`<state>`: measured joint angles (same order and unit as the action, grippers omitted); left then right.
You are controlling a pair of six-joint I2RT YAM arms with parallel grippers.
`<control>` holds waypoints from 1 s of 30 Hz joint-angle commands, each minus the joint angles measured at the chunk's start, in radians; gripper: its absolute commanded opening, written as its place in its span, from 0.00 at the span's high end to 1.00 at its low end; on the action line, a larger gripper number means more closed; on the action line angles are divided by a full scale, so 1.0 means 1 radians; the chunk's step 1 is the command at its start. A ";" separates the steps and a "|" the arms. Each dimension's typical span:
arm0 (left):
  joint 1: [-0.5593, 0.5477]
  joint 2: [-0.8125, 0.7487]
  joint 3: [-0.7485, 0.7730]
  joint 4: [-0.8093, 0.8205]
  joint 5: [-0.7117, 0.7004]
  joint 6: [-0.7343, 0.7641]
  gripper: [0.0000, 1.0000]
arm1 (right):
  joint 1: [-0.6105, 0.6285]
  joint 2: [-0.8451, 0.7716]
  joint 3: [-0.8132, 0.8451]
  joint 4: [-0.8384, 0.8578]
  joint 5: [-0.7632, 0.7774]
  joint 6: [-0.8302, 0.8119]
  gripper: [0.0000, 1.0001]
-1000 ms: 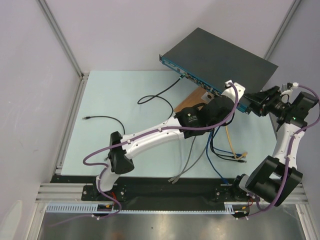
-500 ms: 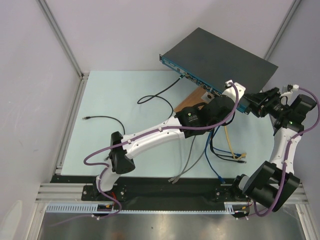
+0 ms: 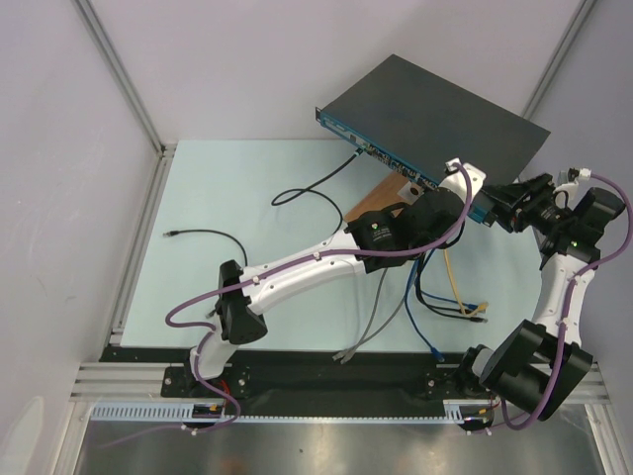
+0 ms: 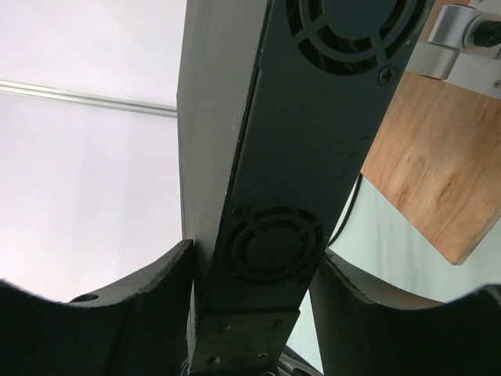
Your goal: Insert the plug into the switch port
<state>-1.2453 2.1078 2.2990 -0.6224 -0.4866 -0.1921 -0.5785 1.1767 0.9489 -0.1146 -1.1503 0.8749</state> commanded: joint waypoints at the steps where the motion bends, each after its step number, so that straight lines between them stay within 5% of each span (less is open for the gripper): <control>1: -0.023 -0.017 0.019 -0.007 0.045 -0.020 1.00 | 0.057 -0.035 -0.002 0.030 -0.051 -0.039 1.00; 30: -0.075 -0.023 0.040 0.049 -0.024 0.040 1.00 | 0.060 0.003 0.016 0.016 -0.057 -0.059 1.00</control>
<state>-1.2758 2.1078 2.2990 -0.6151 -0.5461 -0.1688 -0.5777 1.1778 0.9482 -0.1146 -1.1522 0.8745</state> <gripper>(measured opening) 0.036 0.597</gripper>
